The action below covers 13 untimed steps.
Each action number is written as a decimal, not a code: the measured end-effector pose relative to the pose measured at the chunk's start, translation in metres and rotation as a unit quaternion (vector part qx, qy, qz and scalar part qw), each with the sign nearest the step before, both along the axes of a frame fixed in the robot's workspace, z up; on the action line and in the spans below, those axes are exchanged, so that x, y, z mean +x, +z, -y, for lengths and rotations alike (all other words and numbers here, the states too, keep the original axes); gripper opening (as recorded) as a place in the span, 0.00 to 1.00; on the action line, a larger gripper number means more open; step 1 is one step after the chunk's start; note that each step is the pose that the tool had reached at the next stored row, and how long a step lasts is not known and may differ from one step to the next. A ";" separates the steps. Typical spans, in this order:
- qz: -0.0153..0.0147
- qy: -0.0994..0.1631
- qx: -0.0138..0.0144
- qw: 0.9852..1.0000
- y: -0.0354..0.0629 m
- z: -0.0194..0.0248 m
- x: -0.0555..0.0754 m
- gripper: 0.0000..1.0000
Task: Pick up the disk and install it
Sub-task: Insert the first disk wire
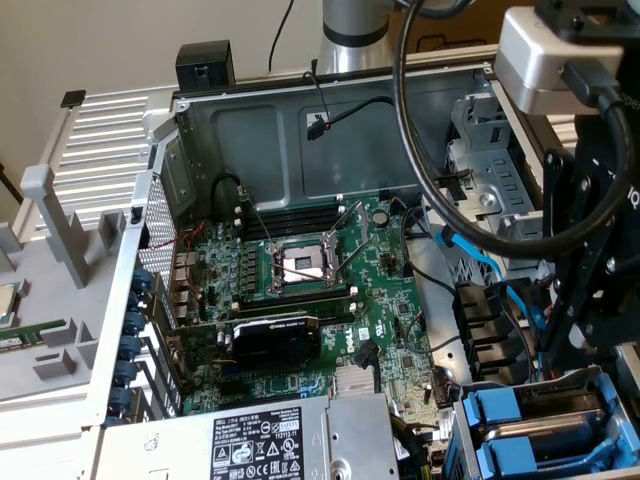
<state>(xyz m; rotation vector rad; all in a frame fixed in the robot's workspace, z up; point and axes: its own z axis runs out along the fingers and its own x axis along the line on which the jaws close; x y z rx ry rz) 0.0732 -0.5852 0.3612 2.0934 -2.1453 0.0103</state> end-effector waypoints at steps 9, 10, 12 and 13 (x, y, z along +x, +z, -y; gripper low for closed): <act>0.000 0.000 0.000 1.000 -0.0010 0.0027 0.001 0.16; 0.000 0.000 0.000 1.000 -0.0012 0.0027 0.001 0.16; 0.000 0.000 -0.001 1.000 -0.0019 0.0028 0.001 0.16; 0.000 0.000 -0.003 1.000 -0.0025 0.0026 0.001 0.16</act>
